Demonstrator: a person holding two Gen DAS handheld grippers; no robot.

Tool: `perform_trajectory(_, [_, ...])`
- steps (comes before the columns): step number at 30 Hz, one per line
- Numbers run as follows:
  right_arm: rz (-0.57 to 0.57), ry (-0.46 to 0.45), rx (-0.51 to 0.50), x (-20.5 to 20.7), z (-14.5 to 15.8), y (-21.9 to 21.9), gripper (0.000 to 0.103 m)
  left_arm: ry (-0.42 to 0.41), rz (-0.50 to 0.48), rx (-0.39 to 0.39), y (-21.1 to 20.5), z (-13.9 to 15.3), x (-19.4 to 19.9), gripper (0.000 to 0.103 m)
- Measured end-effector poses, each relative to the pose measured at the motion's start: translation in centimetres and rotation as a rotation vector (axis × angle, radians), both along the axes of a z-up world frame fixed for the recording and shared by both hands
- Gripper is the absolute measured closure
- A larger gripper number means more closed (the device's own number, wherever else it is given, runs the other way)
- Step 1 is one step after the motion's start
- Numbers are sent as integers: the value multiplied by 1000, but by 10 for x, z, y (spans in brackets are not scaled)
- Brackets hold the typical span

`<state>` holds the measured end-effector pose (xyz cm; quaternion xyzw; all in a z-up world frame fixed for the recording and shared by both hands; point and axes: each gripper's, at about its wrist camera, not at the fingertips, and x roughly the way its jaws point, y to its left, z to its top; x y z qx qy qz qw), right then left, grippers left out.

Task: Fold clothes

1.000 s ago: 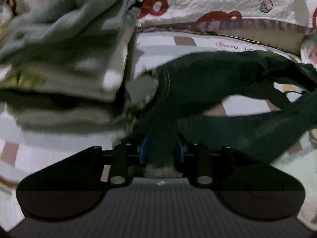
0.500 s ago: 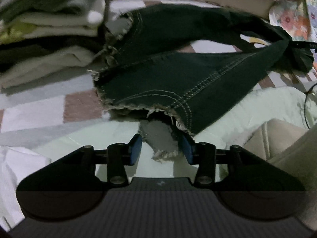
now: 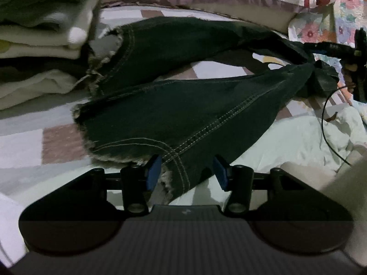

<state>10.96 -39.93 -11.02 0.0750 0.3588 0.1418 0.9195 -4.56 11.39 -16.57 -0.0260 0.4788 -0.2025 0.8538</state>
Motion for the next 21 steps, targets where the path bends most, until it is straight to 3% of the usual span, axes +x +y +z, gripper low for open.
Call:
perform_trajectory(3, [48,33,128,-14,-4,6,34,-4,-9,10,-9,-5,9,53])
perform_trajectory(8, [151,156,522,-49,-32,7,34,-9,-1,50,-13,-5,19,53])
perform_trajectory(9, [166,187,564,-56,-40,7,34,-10,5,63,-13,-6,21,53])
perform_trajectory(14, [231,265,387,-66,-74,29,34,-11,31,128,-13,-8,32,55])
perform_trajectory(16, [274,241,312,-63,-75,44,34,-11,41,154,-12,-8,36,57])
perform_trajectory(20, [358,162,202,-50,-76,77,34,-1,86,109,-4,-2,39,57])
perform_trajectory(21, [362,168,246,-48,-81,80,33,-12,89,107,-4,0,37,57])
